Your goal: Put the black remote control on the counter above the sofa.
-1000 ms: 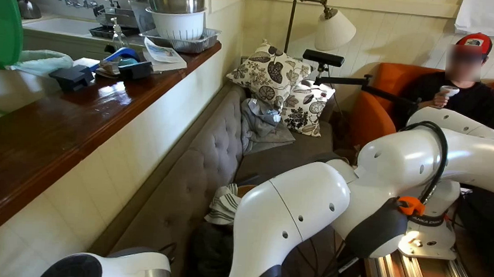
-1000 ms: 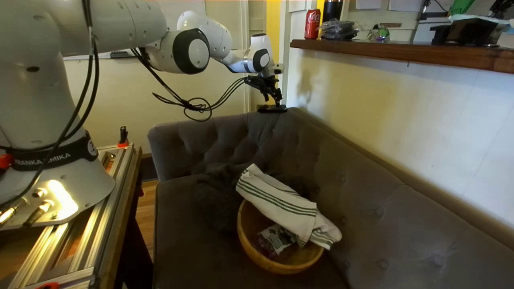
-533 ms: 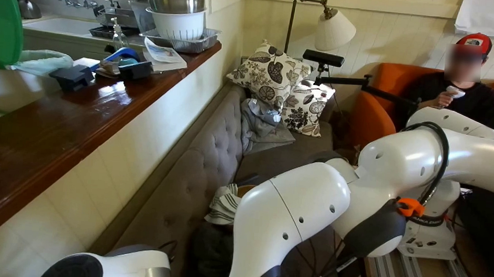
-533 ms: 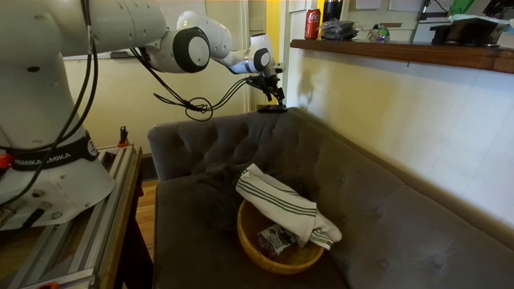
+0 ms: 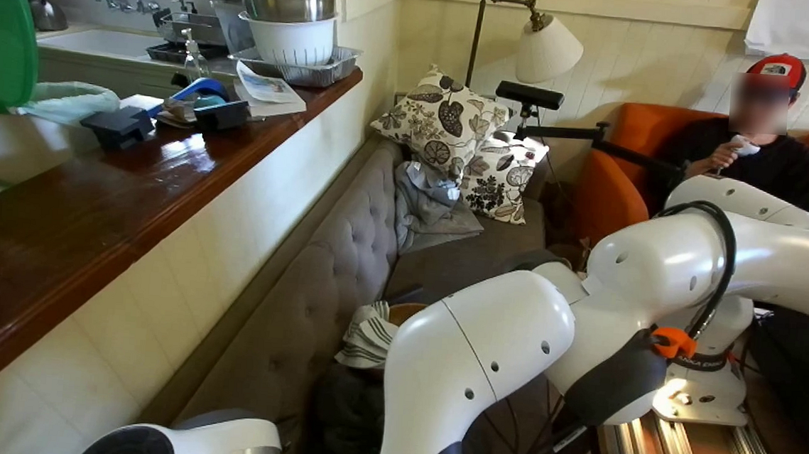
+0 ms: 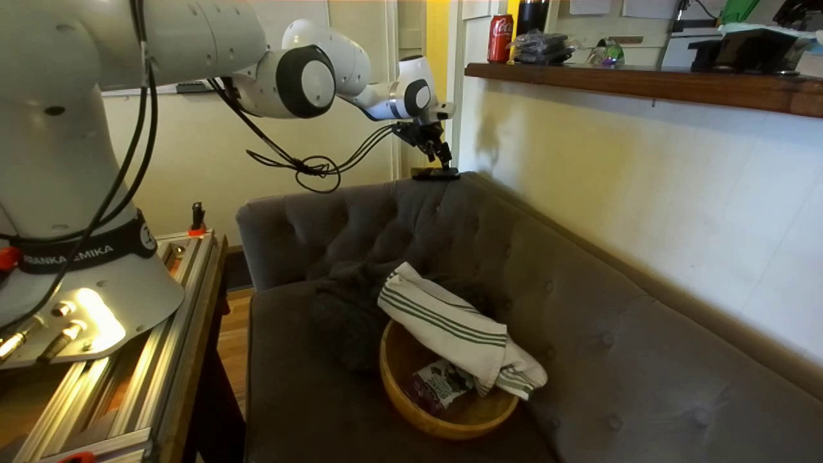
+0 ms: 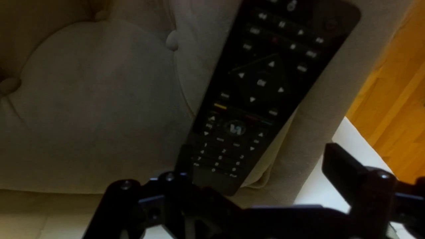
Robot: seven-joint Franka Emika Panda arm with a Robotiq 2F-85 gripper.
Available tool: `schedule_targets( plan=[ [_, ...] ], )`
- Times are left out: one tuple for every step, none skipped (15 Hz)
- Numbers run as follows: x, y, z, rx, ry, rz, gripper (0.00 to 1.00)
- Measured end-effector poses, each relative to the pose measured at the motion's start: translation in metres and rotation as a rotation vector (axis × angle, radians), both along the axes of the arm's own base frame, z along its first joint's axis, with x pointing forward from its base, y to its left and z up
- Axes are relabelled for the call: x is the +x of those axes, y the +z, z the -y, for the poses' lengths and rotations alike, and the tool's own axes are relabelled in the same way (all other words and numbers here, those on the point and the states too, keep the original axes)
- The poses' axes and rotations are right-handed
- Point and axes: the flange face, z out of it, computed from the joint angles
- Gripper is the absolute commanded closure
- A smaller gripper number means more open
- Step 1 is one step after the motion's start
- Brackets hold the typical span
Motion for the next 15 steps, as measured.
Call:
schedule_targets(
  plan=[
    [-0.002,-0.001,-0.003,0.008,-0.027,-0.002,0.00],
    [-0.004,-0.001,-0.005,0.015,-0.061,0.000,0.00],
    [-0.006,-0.001,-0.008,0.020,-0.095,0.004,0.00],
    [-0.007,0.000,-0.009,0.023,-0.130,0.010,0.00],
    [-0.008,0.000,-0.011,0.024,-0.166,0.020,0.00],
    [-0.009,0.000,-0.012,0.022,-0.199,0.030,0.00],
    [-0.010,0.000,-0.013,0.016,-0.230,0.037,0.00],
    [-0.011,-0.001,-0.013,0.009,-0.259,0.040,0.00],
    [-0.012,-0.002,-0.013,-0.002,-0.286,0.035,0.00],
    [-0.014,-0.005,-0.012,-0.016,-0.309,0.019,0.00],
    [-0.015,-0.007,-0.011,-0.028,-0.322,0.004,0.00],
    [-0.016,-0.009,-0.010,-0.036,-0.326,-0.006,0.00],
    [-0.016,-0.009,-0.010,-0.035,-0.324,-0.009,0.00],
    [-0.016,-0.009,-0.010,-0.033,-0.316,-0.007,0.00],
    [-0.015,-0.009,-0.010,-0.030,-0.308,-0.006,0.00]
  ],
)
